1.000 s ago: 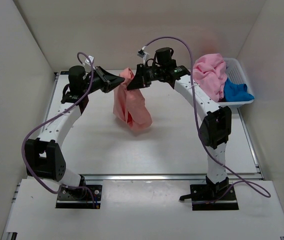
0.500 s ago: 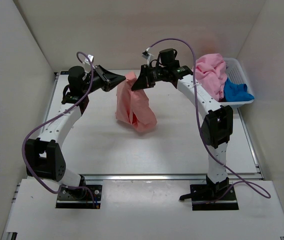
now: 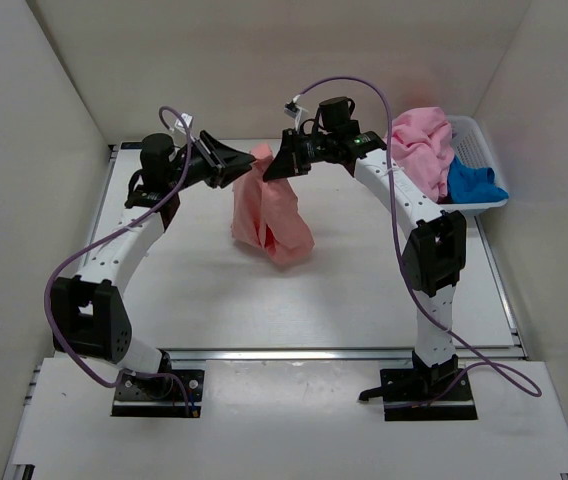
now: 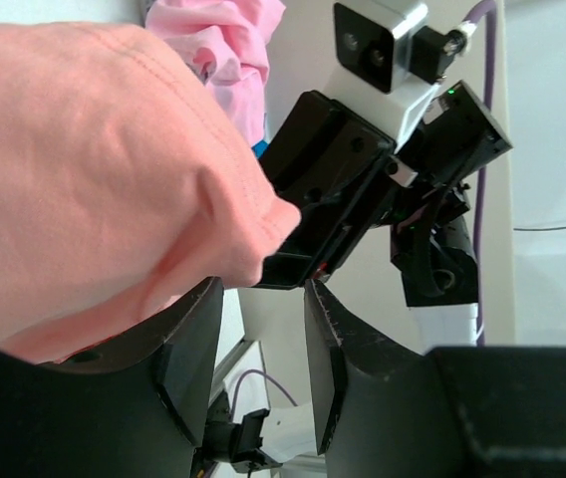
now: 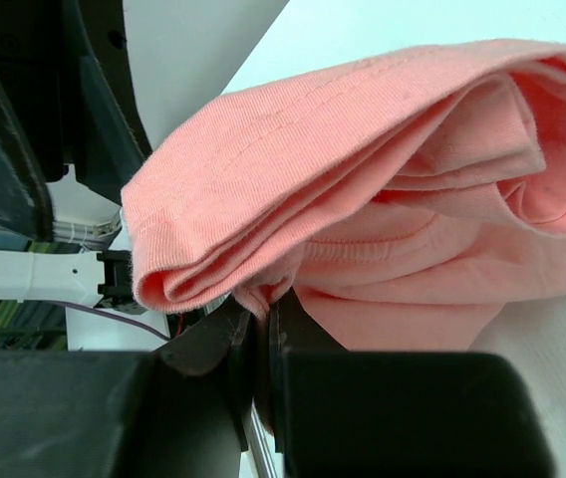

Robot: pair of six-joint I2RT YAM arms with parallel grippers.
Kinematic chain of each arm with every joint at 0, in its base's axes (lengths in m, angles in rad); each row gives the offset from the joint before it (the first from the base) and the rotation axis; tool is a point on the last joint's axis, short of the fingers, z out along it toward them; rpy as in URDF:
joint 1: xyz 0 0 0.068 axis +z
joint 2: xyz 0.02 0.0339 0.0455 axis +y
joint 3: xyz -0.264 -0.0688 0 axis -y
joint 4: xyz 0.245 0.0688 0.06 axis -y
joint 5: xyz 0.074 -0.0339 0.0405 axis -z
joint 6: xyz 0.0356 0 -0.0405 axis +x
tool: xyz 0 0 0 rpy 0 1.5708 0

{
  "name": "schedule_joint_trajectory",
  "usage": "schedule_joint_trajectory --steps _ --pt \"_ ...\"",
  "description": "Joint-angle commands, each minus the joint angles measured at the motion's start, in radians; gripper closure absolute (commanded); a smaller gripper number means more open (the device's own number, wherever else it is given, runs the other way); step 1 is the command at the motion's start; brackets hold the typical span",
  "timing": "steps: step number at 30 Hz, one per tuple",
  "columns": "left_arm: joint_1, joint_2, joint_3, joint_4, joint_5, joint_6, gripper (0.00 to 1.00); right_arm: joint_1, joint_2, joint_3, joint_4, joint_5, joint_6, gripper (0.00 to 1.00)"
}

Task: Fold and stack the t-shirts
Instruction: Flatten out the tshirt

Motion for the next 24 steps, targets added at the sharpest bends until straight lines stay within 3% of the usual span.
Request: schedule_joint_trajectory --steps 1,10,13,14,15,19,24 --pt "-0.015 -0.013 0.025 -0.042 -0.021 0.043 0.51 0.001 -0.047 0.015 0.050 -0.036 0.010 1.00" --pt "-0.031 0.030 0.048 -0.056 -0.041 0.030 0.49 0.003 -0.036 0.034 0.036 -0.050 -0.002 1.00" --pt "-0.029 0.038 0.042 -0.040 -0.041 0.029 0.68 0.000 -0.033 0.034 0.038 -0.053 -0.002 1.00" --pt "-0.028 0.041 0.045 -0.031 -0.030 0.021 0.89 0.000 -0.026 0.032 0.030 -0.051 -0.003 1.00" --pt "-0.018 0.041 0.033 -0.007 -0.011 0.002 1.00 -0.002 -0.032 0.034 0.024 -0.047 -0.003 1.00" --pt "0.029 0.004 0.011 0.065 -0.001 -0.042 1.00 -0.038 -0.059 0.011 0.047 -0.034 0.015 0.99" --pt "0.124 -0.034 0.095 0.053 -0.042 -0.023 1.00 -0.166 -0.151 -0.045 0.229 -0.079 0.188 1.00"
